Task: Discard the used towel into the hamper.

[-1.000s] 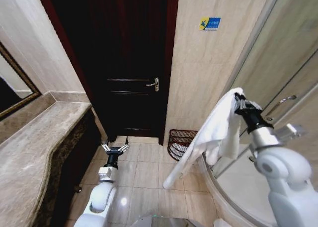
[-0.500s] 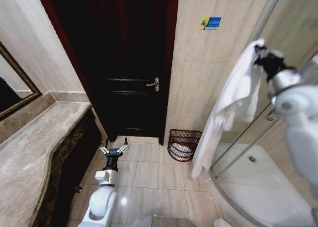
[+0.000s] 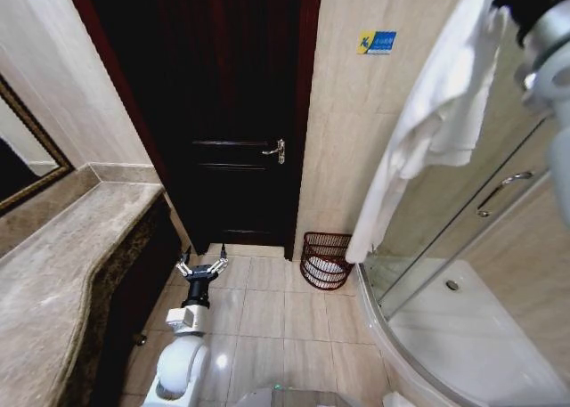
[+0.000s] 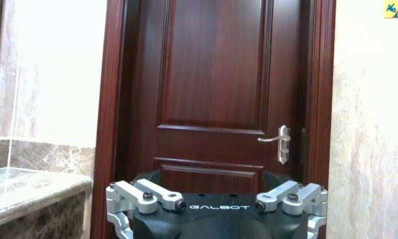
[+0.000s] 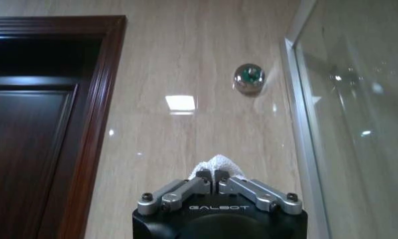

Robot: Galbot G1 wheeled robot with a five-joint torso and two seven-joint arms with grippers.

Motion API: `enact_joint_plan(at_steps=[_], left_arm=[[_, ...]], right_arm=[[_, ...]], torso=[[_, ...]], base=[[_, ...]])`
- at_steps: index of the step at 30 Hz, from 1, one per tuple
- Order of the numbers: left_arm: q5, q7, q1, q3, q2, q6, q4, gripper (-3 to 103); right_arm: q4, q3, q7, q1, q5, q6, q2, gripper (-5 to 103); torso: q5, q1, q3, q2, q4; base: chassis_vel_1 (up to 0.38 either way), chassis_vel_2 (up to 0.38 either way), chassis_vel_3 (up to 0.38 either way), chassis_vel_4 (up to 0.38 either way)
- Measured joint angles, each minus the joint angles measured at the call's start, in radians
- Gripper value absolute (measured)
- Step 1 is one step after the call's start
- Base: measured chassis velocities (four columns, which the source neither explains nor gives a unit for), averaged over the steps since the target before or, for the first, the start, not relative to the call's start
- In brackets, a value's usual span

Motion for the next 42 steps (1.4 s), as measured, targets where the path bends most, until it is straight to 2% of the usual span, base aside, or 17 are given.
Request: enact_joint_plan(at_steps=[4,17,22,24,27,29,33,42], left_arm=[[0.008,-0.001,0.013,-0.004,-0.006,-0.011,-0.01,100],[0.037,-0.002,0.029,0.008,-0.028,-0.028,-0.023,100],[0.043,-0.001,0.033,0.011,-0.025,-0.035,-0.019,100],[0.043,-0.001,0.032,0.011,-0.02,-0.035,-0.023,100],[0.043,0.0,0.03,0.012,-0.016,-0.035,-0.024,100],[0.047,0.002,0.026,0.017,-0.016,-0.034,-0.021,100],[0.056,0.003,0.022,0.027,-0.022,-0.034,-0.004,100],[0.065,0.005,0.017,0.032,-0.028,-0.04,0.014,100]], right_arm=[[-0.039,-0.024,0.001,0.034,-0.017,-0.015,0.018,2],[-0.002,-0.019,0.008,0.037,-0.011,-0.036,0.036,2],[0.025,-0.004,0.012,0.011,-0.009,-0.04,0.026,2],[0.035,0.013,0.012,-0.009,-0.007,-0.039,0.017,2],[0.047,0.027,0.009,-0.034,-0.007,-0.039,0.005,2],[0.052,0.036,0.006,-0.053,-0.009,-0.039,-0.002,2],[0.049,0.035,-0.004,-0.068,-0.017,-0.033,-0.009,2],[0.032,-0.003,-0.014,-0.117,-0.059,-0.01,0.029,2]], torso=[[0.0016,0.0,0.0,0.0,-0.0001],[0.0004,0.0,0.0,0.0,-0.0003],[0.0015,0.001,0.0,0.0,0.0],[-0.0002,0.001,0.0,0.0,-0.0003],[0.0015,0.001,0.0,0.0,-0.0001],[0.0011,0.001,0.0,0.0,0.0002],[0.0006,-0.001,0.0,0.0,-0.0007],[0.0004,0.0,0.0,0.0,-0.0002]], base=[[0.0,0.0,0.0,0.0],[-0.054,0.048,0.048,-0.044],[-0.15,0.165,0.156,-0.155],[-0.135,0.131,0.118,-0.118],[-0.05,0.094,0.064,-0.066],[-0.012,0.032,0.002,-0.011],[0.006,-0.014,-0.007,0.004],[0.008,-0.018,-0.015,0.008]])
